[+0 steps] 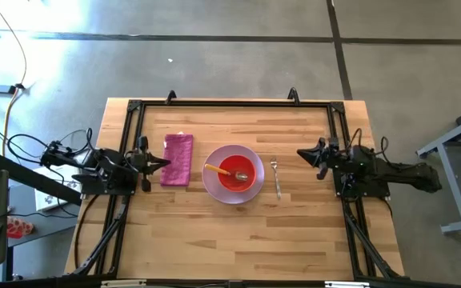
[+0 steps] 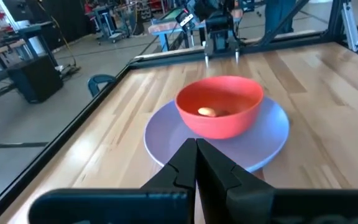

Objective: Set table place
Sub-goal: Return to Home Position

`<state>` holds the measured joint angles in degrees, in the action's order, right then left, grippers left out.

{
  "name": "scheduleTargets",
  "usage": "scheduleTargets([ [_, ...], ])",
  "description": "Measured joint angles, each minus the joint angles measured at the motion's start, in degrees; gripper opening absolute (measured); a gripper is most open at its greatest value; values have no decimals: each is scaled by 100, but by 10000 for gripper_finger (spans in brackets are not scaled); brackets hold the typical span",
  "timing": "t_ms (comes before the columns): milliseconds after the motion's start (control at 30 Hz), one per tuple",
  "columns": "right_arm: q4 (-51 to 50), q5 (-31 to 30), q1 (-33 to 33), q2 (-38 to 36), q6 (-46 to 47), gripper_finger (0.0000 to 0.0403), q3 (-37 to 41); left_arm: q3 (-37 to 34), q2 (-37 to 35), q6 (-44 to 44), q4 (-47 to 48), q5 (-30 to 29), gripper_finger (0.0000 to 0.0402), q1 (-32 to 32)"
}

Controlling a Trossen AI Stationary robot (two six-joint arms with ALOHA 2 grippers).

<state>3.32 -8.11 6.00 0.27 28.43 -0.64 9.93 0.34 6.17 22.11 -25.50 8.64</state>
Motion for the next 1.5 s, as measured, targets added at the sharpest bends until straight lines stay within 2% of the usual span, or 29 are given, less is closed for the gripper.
scheduleTargets([
  [133,-233,16,0,76,-55,0,-37,0,0,-60,69,-22,0,0],
  [333,-249,32,0,129,-856,0,-37,0,0,-13,80,-26,3,0],
  [1500,-265,36,0,125,-899,0,-37,2,2,-4,85,-24,5,0],
])
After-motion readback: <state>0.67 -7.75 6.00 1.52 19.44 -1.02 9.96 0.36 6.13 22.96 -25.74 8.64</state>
